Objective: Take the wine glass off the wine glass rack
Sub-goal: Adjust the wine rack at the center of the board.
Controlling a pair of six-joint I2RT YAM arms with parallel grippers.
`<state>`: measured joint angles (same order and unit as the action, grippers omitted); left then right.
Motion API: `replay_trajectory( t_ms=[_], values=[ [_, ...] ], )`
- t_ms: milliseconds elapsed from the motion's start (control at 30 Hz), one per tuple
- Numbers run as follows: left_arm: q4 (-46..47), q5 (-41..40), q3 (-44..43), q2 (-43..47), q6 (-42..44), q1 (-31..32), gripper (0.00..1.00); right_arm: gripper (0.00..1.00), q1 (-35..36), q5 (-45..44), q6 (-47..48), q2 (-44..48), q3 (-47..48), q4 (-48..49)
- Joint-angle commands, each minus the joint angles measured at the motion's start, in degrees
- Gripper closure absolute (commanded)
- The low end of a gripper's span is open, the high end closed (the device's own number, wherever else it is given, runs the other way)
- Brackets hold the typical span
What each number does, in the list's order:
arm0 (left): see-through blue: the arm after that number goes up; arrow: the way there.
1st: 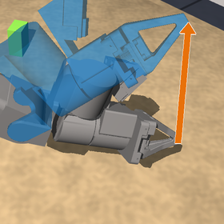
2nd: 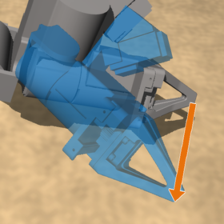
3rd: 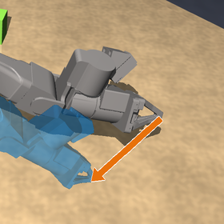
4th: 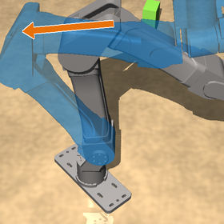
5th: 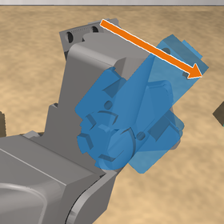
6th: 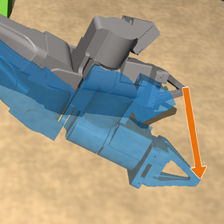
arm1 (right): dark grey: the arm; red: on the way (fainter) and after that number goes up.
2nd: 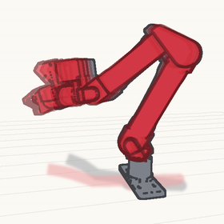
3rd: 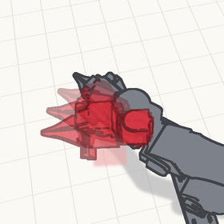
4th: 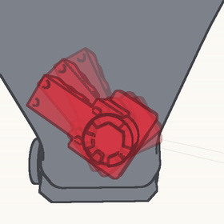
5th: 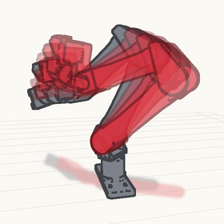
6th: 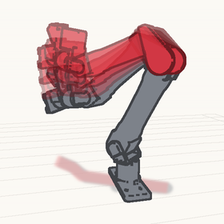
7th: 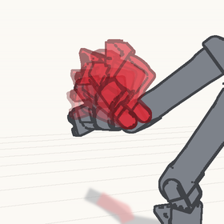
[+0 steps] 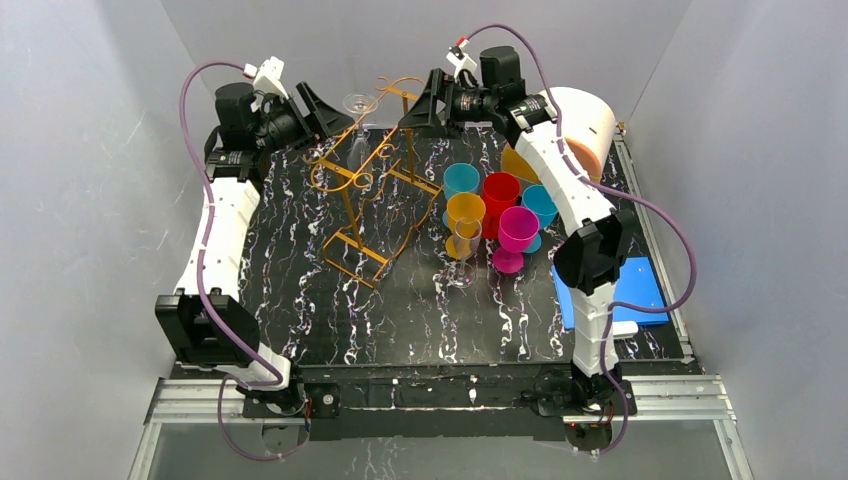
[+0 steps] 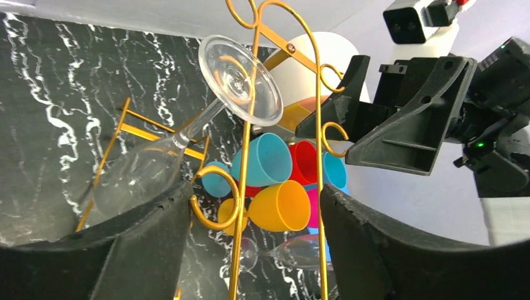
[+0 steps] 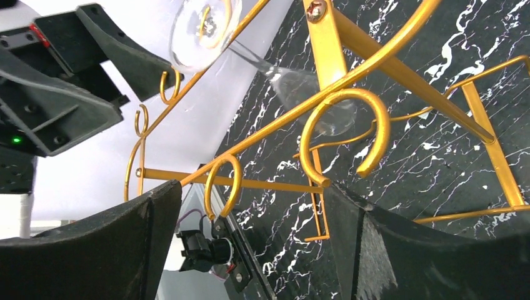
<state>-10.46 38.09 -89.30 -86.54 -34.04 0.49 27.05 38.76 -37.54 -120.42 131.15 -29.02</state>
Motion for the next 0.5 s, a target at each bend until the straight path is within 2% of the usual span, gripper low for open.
replay_trajectory(
  t_ms=[0, 100, 200, 300, 400, 467],
  values=[
    [-6.2, -0.9, -8.1, 0.4, 5.1, -0.1, 0.25, 0.11, -0.1, 0.6, 3.2, -0.4, 5.1, -2.7],
    [-12.3, -3.6, -14.8, -2.0, 9.6, -0.4, 0.19, 0.11, -0.2, -1.1, 5.4, 1.3, 4.0, -3.9],
    [-11.8, -1.4, -18.7, -5.2, 8.3, -3.9, 0.18, 0.11, -0.1, 0.7, 4.6, 3.4, 1.0, -2.1],
    [-17.0, 0.6, -28.0, -11.4, 9.8, -6.6, 0.18, 0.10, -0.2, 0.9, 5.1, 5.9, -2.3, -2.5],
    [-14.5, 3.6, -28.9, -14.1, 8.4, -7.3, 0.18, 0.09, -0.1, 1.0, 5.0, 10.0, -8.6, 1.0],
    [-12.2, 7.3, -30.2, -16.4, 6.6, -7.3, 0.18, 0.08, -0.1, 0.2, 5.9, 11.5, -9.6, 0.5]
  ],
)
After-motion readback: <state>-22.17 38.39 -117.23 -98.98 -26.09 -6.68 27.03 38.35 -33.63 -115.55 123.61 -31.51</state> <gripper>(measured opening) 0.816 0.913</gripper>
